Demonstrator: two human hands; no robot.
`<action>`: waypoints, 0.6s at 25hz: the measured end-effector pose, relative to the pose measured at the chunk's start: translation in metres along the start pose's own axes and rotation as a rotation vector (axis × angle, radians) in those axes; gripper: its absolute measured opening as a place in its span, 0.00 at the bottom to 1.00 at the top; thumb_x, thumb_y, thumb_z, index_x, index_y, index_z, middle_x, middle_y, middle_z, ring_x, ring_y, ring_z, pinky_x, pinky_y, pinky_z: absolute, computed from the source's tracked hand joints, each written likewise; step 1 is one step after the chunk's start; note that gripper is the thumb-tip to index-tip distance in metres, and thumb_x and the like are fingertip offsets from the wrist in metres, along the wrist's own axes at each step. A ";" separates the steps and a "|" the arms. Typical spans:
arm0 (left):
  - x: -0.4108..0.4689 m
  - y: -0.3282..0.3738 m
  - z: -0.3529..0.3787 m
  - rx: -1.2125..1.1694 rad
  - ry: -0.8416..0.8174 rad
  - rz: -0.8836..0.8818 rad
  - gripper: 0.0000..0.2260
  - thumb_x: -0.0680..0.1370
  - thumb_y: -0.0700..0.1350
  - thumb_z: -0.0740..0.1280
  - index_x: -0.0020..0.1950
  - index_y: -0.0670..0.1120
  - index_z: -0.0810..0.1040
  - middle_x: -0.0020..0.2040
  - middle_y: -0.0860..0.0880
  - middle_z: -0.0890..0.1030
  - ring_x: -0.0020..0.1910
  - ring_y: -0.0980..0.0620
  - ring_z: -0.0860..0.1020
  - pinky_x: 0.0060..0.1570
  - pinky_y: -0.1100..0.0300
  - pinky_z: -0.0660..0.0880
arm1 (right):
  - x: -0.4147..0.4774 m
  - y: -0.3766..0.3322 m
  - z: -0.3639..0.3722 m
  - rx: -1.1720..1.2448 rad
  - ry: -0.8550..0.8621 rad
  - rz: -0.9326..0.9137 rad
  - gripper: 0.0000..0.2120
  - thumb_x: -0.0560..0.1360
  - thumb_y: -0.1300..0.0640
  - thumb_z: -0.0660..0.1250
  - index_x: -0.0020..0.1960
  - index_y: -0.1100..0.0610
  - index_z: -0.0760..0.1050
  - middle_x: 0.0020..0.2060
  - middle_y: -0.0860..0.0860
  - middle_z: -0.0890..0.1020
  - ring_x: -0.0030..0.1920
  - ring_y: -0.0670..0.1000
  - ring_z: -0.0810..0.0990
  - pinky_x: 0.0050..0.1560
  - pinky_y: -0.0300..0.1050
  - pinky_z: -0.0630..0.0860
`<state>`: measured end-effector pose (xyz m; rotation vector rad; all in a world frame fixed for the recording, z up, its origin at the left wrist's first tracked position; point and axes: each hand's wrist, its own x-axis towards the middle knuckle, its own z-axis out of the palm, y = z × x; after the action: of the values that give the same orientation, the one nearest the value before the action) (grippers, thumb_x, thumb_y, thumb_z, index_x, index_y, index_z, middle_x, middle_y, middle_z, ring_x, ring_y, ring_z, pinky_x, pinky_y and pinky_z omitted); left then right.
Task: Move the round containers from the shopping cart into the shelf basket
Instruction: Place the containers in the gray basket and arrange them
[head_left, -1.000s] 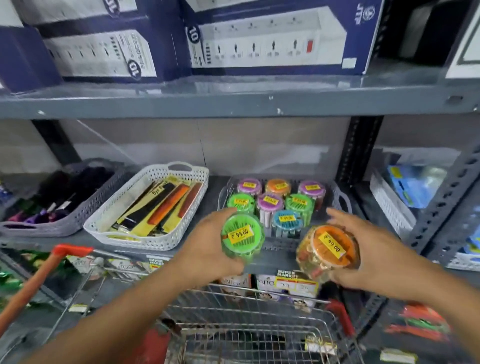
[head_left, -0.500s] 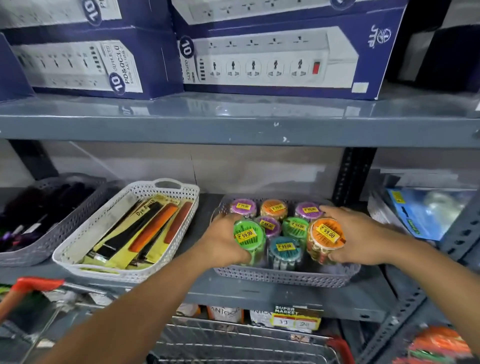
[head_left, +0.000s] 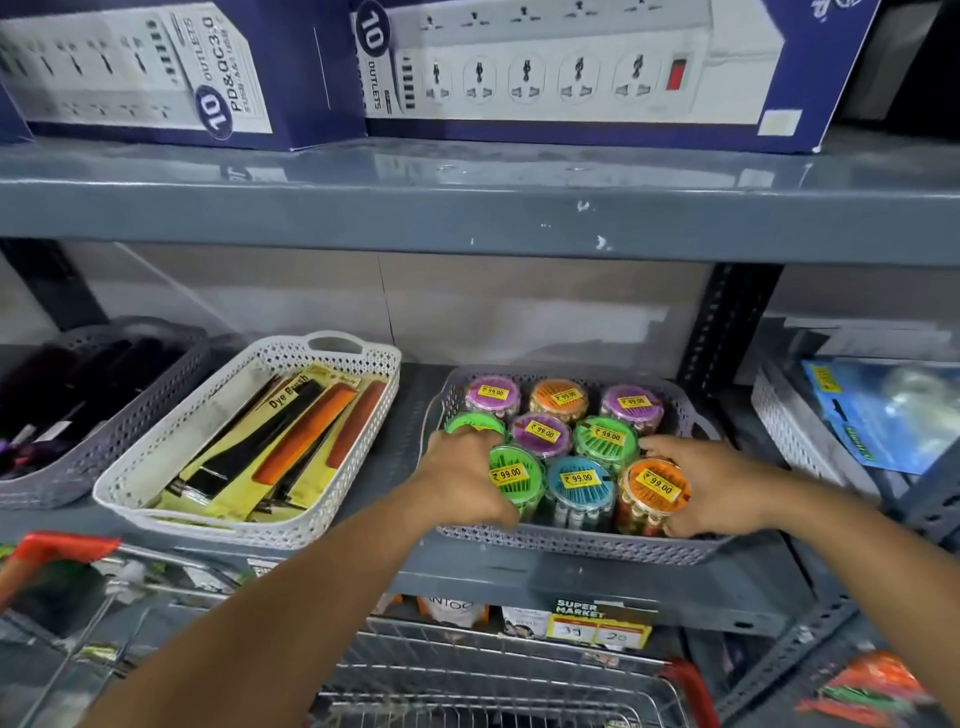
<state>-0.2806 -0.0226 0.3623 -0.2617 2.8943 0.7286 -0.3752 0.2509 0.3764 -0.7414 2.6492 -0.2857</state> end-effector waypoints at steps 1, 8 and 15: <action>0.003 0.000 -0.001 0.033 -0.010 -0.021 0.45 0.55 0.55 0.77 0.71 0.53 0.69 0.63 0.47 0.73 0.63 0.43 0.65 0.58 0.52 0.72 | 0.000 0.000 0.001 0.004 -0.015 0.002 0.49 0.63 0.53 0.77 0.76 0.48 0.53 0.72 0.50 0.66 0.62 0.48 0.72 0.55 0.38 0.71; 0.014 -0.001 0.000 0.155 -0.100 -0.088 0.46 0.59 0.54 0.77 0.74 0.57 0.63 0.71 0.43 0.62 0.69 0.39 0.58 0.65 0.45 0.67 | 0.007 0.003 0.005 0.005 -0.081 0.048 0.48 0.65 0.58 0.75 0.76 0.46 0.52 0.69 0.51 0.70 0.33 0.38 0.71 0.25 0.27 0.66; 0.024 0.007 -0.004 0.248 -0.224 -0.097 0.44 0.65 0.50 0.78 0.76 0.58 0.58 0.73 0.42 0.62 0.70 0.37 0.57 0.64 0.45 0.64 | 0.008 0.001 0.007 -0.027 -0.077 0.076 0.50 0.65 0.59 0.74 0.77 0.46 0.47 0.68 0.52 0.70 0.50 0.48 0.76 0.38 0.36 0.70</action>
<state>-0.3061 -0.0212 0.3646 -0.2686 2.6997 0.3527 -0.3791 0.2471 0.3675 -0.6446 2.6064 -0.1971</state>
